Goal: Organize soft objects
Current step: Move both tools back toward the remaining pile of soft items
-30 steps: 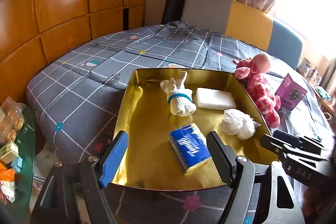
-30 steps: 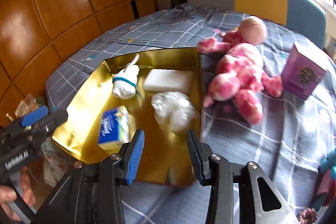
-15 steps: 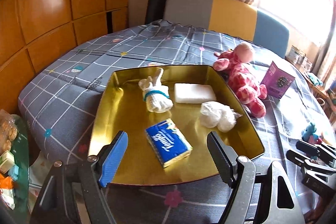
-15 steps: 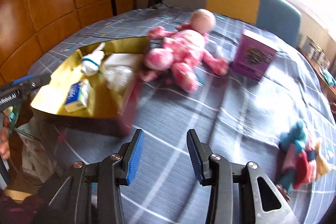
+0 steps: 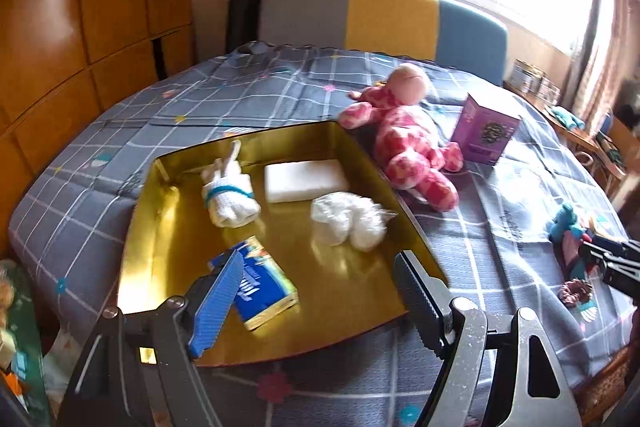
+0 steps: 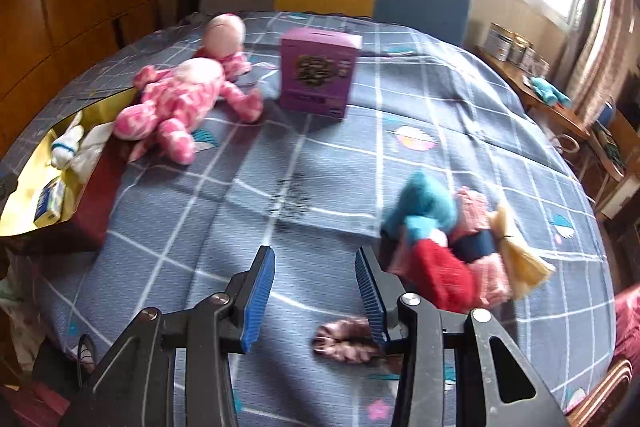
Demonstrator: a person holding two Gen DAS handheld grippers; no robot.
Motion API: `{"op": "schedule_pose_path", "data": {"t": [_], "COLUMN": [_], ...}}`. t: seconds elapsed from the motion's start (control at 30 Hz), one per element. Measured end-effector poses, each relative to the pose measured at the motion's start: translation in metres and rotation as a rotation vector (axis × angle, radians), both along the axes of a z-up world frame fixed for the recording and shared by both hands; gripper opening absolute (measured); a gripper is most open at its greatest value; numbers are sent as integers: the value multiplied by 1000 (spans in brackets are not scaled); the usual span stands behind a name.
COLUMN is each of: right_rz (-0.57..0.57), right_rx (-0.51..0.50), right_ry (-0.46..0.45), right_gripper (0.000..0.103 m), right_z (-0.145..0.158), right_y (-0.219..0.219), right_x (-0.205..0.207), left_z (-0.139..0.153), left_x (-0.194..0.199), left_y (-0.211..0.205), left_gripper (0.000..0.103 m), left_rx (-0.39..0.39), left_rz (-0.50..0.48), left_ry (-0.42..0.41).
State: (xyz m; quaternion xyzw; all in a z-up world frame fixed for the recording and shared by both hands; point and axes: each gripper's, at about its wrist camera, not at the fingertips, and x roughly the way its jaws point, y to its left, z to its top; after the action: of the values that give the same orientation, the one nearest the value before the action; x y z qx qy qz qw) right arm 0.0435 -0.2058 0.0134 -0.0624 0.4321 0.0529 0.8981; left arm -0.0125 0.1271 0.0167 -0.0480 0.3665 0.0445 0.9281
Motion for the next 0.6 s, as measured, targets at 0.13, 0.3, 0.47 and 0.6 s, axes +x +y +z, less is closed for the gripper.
{"op": "schedule_pose_path", "data": {"t": [0.13, 0.3, 0.47, 0.6], "right_rz": [-86, -188, -334, -408], "right_rx": [19, -4, -16, 38], "right_ry": [23, 63, 66, 74], "right_gripper": [42, 42, 42, 42], "right_z": [5, 9, 11, 3], "right_y": [-33, -76, -117, -139], "right_x": [-1, -10, -17, -19], "left_z": [5, 13, 9, -9], "left_x": [8, 23, 47, 67], "left_y": [-17, -50, -101, -153], "left_gripper": [78, 78, 78, 77], "left_rx": [1, 16, 28, -8], "left_rz": [-68, -198, -369, -534], "left_ry": [0, -1, 36, 113]}}
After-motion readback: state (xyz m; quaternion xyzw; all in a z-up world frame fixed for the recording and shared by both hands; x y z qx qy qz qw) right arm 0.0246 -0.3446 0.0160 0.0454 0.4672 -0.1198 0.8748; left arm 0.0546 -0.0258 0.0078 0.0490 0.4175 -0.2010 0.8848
